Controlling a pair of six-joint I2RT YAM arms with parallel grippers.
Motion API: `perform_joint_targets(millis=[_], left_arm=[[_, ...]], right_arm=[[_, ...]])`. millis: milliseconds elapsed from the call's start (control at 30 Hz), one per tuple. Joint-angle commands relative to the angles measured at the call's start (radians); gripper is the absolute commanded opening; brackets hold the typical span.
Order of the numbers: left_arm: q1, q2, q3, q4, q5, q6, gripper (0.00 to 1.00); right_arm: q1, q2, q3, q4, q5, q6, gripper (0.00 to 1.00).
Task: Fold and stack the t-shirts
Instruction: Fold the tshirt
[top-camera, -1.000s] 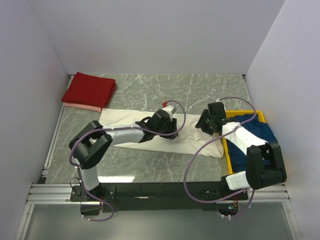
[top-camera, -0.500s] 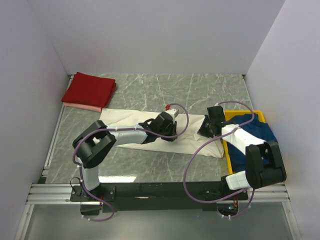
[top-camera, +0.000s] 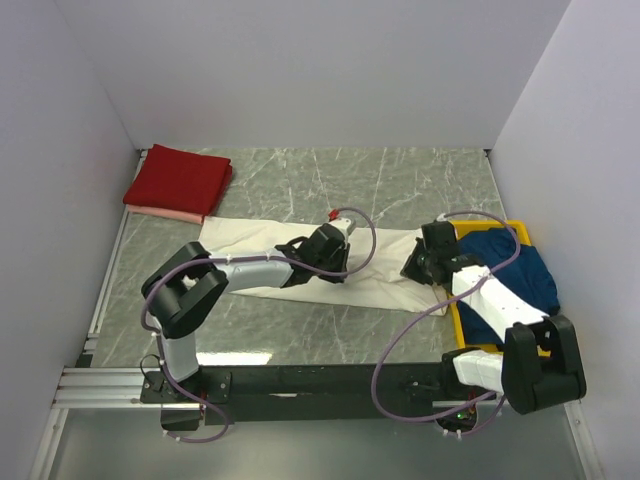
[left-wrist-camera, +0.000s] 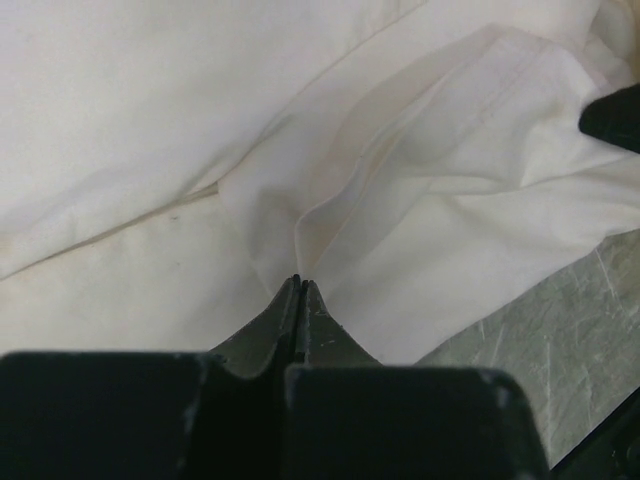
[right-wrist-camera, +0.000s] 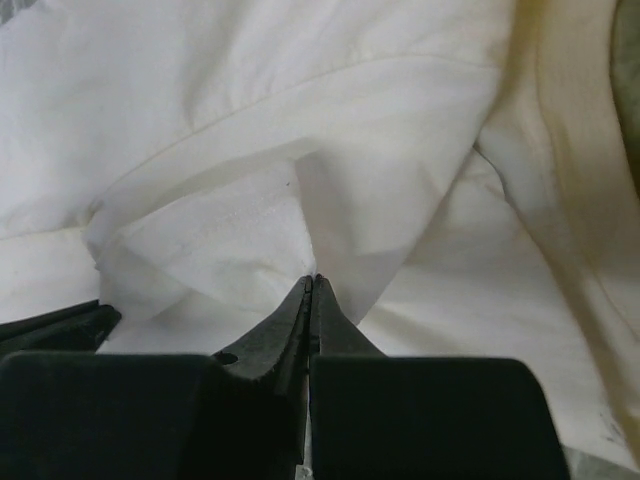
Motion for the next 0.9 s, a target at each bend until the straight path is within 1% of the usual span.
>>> perform_joint_targets(millis=[0, 333, 400, 433, 500, 533, 567, 600, 633, 667, 700, 733, 800, 867], left_arm=[[-0.003, -0.072, 0.025, -0.03, -0.027, 0.032, 0.01], [0.0, -0.137, -0.012, -0.044, -0.009, 0.046, 0.01], [0.002, -0.14, -0.024, -0.031, 0.002, 0.048, 0.01], [0.002, -0.14, -0.037, -0.027, 0.007, 0.051, 0.01], [0.0, -0.134, -0.044, -0.02, 0.013, 0.055, 0.01], [0.0, -0.132, -0.052, -0.017, 0.029, 0.064, 0.01], [0.002, -0.127, -0.053, -0.017, 0.037, 0.069, 0.02], [0.0, -0.126, -0.055, -0.015, 0.045, 0.074, 0.06], [0.0, -0.129, -0.061, -0.017, 0.045, 0.084, 0.1], [0.0, -0.135, -0.066, -0.017, 0.042, 0.087, 0.18], [0.002, -0.143, -0.072, -0.017, 0.037, 0.087, 0.23], [0.0, -0.15, -0.083, -0.017, 0.034, 0.095, 0.28], [0.002, -0.179, -0.09, -0.017, 0.028, 0.094, 0.34], [0.006, -0.204, -0.084, -0.017, 0.025, 0.095, 0.34]], right_arm=[[-0.004, -0.069, -0.03, -0.034, 0.032, 0.009, 0.0], [-0.004, -0.205, -0.1, -0.077, 0.032, 0.043, 0.0], [-0.004, -0.215, -0.129, -0.072, 0.027, 0.05, 0.03], [-0.006, -0.222, -0.14, -0.06, 0.015, 0.058, 0.07], [-0.004, -0.23, -0.168, -0.054, 0.004, 0.067, 0.12], [-0.004, -0.238, -0.175, -0.045, -0.008, 0.075, 0.18], [-0.006, -0.244, -0.182, -0.043, -0.013, 0.079, 0.21], [-0.004, -0.25, -0.192, -0.043, -0.017, 0.083, 0.25], [-0.004, -0.268, -0.197, -0.046, -0.02, 0.09, 0.35], [-0.004, -0.279, -0.203, -0.047, -0.028, 0.092, 0.4], [-0.004, -0.291, -0.202, -0.051, -0.03, 0.093, 0.44], [-0.004, -0.31, -0.197, -0.069, -0.028, 0.092, 0.5], [-0.004, -0.323, -0.17, -0.081, -0.014, 0.087, 0.55], [-0.004, -0.316, -0.148, -0.089, 0.003, 0.081, 0.56]])
